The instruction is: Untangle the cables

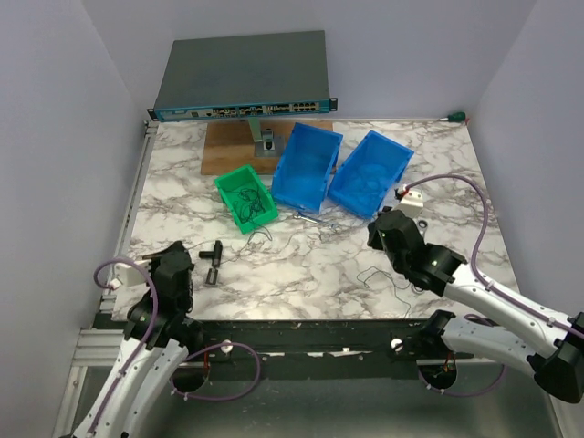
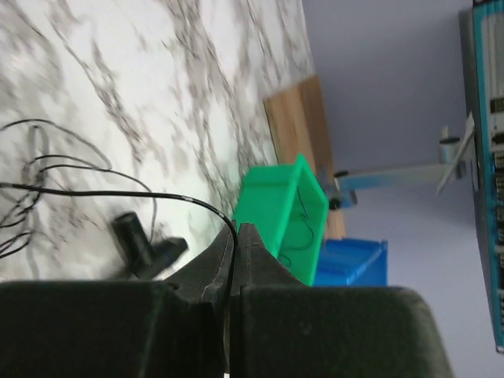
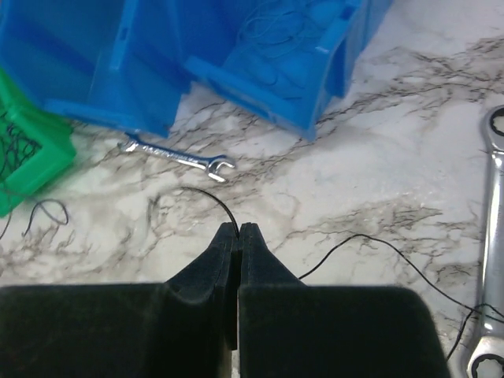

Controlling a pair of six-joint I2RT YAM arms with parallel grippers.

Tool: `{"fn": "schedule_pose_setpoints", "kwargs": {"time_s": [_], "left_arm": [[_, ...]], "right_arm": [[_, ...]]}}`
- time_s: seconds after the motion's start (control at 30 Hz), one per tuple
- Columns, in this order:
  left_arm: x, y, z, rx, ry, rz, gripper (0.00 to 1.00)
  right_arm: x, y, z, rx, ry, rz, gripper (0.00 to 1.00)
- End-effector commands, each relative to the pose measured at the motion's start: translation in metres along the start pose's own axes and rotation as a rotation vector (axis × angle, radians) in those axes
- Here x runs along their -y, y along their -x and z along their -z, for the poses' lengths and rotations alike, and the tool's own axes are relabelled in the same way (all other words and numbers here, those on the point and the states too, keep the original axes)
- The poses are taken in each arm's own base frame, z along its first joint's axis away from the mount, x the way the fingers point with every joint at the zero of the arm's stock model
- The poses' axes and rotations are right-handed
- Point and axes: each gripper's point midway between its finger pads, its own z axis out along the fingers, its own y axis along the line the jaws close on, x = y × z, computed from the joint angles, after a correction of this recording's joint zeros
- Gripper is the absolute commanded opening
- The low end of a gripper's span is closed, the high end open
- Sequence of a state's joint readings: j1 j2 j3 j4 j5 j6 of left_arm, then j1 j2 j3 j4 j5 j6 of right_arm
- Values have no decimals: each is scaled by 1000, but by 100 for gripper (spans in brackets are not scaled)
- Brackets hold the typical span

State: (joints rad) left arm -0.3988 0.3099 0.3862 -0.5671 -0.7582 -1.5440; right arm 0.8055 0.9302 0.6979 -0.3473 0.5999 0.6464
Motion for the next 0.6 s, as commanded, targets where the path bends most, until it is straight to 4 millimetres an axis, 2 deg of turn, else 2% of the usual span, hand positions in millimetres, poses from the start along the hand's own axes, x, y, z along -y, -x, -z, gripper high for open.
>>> {"fn": "schedule_pose_setpoints", "kwargs": {"time_s": [0.0, 0.1, 0.2, 0.3, 0.37, 0.43, 0.57], "left_arm": [[-48, 53, 8, 222, 117, -161, 0], [-51, 57, 11, 234, 137, -141, 0], [-57, 74, 19, 302, 192, -114, 0], [-47, 72, 18, 283, 186, -150, 0], [-38, 59, 11, 233, 155, -205, 0], [-29, 43, 4, 171, 109, -301, 0], [-25, 12, -7, 58, 48, -396, 0]], "right_arm": [[26, 9, -9, 35, -150, -78, 1], [28, 4, -17, -3, -166, -91, 1], [45, 1, -25, -42, -232, -145, 1], [63, -5, -34, -90, -277, -194, 1], [57, -5, -37, -104, -233, -177, 1], [43, -6, -40, -125, -155, -156, 1], [6, -14, -44, -218, 31, -97, 1]]}}
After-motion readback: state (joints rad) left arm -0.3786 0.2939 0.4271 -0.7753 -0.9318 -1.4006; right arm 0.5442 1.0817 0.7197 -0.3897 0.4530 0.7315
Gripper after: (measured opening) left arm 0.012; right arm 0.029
